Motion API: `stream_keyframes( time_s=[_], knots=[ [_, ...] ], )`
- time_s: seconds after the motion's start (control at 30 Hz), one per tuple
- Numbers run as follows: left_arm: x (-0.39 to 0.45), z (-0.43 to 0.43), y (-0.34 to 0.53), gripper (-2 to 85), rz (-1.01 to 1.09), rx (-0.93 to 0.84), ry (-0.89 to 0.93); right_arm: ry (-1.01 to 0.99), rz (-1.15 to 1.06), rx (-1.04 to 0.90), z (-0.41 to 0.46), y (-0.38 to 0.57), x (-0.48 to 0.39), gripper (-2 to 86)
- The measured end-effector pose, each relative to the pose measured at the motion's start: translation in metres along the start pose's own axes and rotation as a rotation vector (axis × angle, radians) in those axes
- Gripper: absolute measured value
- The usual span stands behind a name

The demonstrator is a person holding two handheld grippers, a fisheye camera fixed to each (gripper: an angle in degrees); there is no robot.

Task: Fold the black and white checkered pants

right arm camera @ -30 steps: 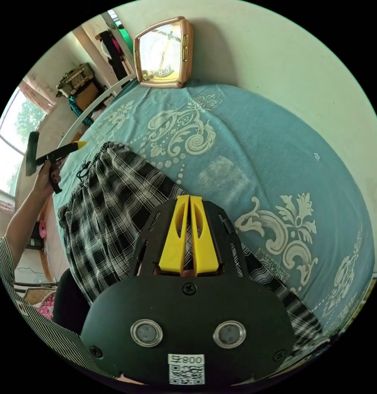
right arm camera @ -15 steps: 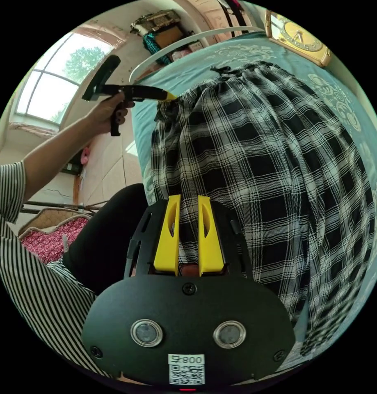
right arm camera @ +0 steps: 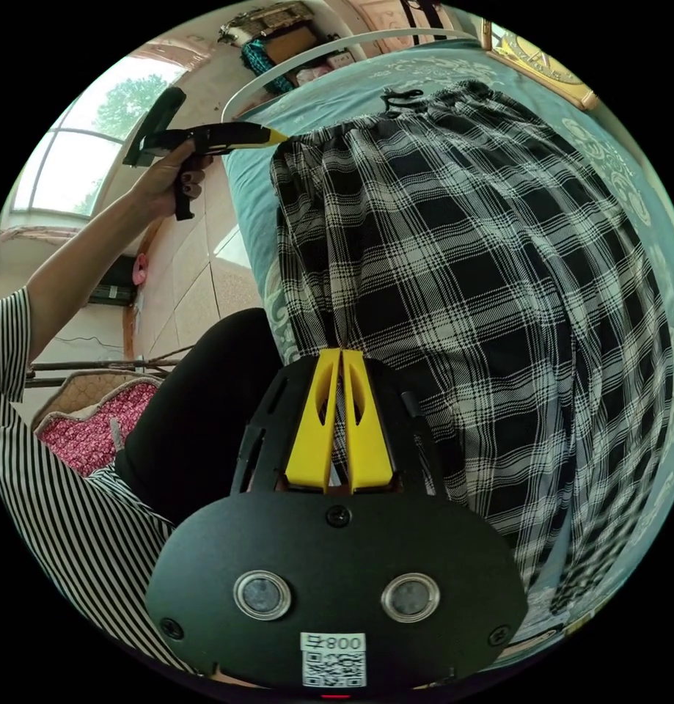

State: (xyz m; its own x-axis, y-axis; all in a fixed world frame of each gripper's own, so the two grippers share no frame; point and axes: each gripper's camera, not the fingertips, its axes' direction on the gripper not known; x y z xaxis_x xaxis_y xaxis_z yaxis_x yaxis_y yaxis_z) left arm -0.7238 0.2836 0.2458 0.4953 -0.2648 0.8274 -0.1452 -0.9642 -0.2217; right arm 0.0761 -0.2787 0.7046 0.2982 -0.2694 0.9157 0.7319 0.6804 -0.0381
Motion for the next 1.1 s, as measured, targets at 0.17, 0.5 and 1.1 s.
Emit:
stream_keyframes(
  time_s=[0.17,0.5,1.1],
  knots=[
    [0.030,-0.027,0.020,1.5,0.068,0.115,0.130,0.021,0.032,0.042,0.005,0.006,0.023,1.1],
    [0.096,0.028,0.065,1.1,0.326,-0.214,0.022,0.041,0.072,0.097,0.022,0.027,0.047,5.7],
    [0.076,0.027,0.081,0.9,0.187,-0.249,0.211,0.030,-0.007,0.027,0.068,0.037,0.067,0.9]
  ],
)
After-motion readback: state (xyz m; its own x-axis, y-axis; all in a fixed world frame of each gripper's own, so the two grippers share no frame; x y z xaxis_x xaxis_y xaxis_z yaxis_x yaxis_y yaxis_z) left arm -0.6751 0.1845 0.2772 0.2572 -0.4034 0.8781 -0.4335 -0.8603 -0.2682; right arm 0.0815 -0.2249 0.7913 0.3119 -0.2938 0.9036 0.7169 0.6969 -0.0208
